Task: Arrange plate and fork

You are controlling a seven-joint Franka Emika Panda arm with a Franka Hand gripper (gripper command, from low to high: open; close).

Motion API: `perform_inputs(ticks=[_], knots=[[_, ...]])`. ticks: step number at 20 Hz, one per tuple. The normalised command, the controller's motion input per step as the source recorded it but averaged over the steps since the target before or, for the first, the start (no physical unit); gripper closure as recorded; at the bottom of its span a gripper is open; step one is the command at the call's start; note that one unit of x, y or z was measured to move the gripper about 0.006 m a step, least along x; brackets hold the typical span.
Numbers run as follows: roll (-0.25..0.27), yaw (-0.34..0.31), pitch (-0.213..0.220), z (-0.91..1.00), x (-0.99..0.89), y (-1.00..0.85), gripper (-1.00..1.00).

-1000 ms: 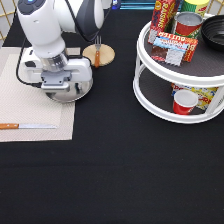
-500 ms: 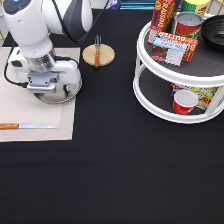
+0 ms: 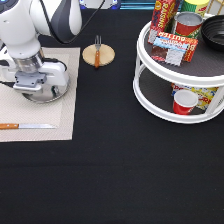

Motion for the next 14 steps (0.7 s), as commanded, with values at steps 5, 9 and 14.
perform_inputs(ticks=[5, 9, 14], knots=[[0.025, 0.0, 0.116, 0.17, 0.48, -0.69, -1.0], [0.024, -0.002, 0.114, 0.19, 0.5, -0.68, -1.0], [0.033, -0.002, 0.108, 0.16, 0.54, -0.63, -1.0]])
